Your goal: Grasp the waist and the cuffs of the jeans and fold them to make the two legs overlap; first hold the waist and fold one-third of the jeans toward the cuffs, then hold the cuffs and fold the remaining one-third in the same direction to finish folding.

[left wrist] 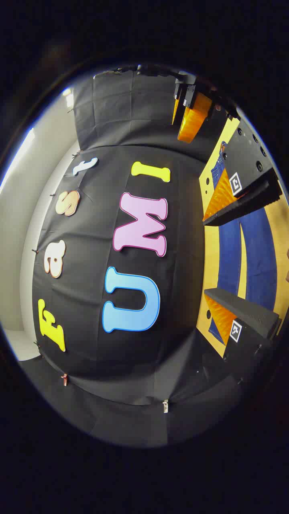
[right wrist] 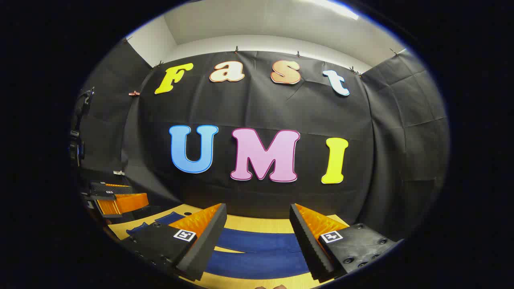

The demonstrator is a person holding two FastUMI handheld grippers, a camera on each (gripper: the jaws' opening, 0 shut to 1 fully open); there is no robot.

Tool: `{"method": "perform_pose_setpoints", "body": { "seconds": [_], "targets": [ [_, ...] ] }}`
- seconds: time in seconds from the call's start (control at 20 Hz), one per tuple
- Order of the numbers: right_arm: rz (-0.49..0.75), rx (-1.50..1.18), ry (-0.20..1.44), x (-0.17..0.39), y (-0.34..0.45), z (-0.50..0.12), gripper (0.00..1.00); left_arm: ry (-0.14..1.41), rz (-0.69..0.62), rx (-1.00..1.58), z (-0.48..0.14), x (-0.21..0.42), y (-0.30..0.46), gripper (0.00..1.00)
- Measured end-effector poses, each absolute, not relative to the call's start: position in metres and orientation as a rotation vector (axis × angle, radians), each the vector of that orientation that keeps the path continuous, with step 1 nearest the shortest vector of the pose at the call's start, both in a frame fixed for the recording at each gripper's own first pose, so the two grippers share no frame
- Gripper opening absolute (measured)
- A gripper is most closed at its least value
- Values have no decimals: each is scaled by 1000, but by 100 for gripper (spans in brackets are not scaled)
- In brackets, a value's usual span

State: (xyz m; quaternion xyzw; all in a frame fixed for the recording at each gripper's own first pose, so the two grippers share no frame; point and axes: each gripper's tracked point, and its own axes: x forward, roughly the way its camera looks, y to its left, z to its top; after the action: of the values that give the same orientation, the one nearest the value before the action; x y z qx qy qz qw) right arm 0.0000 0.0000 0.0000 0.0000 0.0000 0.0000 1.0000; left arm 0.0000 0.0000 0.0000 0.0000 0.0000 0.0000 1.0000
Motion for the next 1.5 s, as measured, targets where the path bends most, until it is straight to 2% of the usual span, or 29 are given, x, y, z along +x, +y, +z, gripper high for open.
{"method": "perform_pose_setpoints", "body": {
  "seconds": [0.6, 1.2, 1.35, 1.5],
  "targets": [
    [7, 5, 32, 20, -18, -16, 96, 31, 28, -2, -14, 19, -9, 96],
    [86, 44, 92, 72, -43, -49, 96, 54, 94, 46, -20, 66, -19, 96],
    [63, 47, 90, 73, -51, -50, 96, 71, 101, 51, -30, 66, -3, 97],
    [39, 17, 104, 74, -58, -55, 96, 160, 126, 164, -55, 52, 49, 97]
  ]
}}
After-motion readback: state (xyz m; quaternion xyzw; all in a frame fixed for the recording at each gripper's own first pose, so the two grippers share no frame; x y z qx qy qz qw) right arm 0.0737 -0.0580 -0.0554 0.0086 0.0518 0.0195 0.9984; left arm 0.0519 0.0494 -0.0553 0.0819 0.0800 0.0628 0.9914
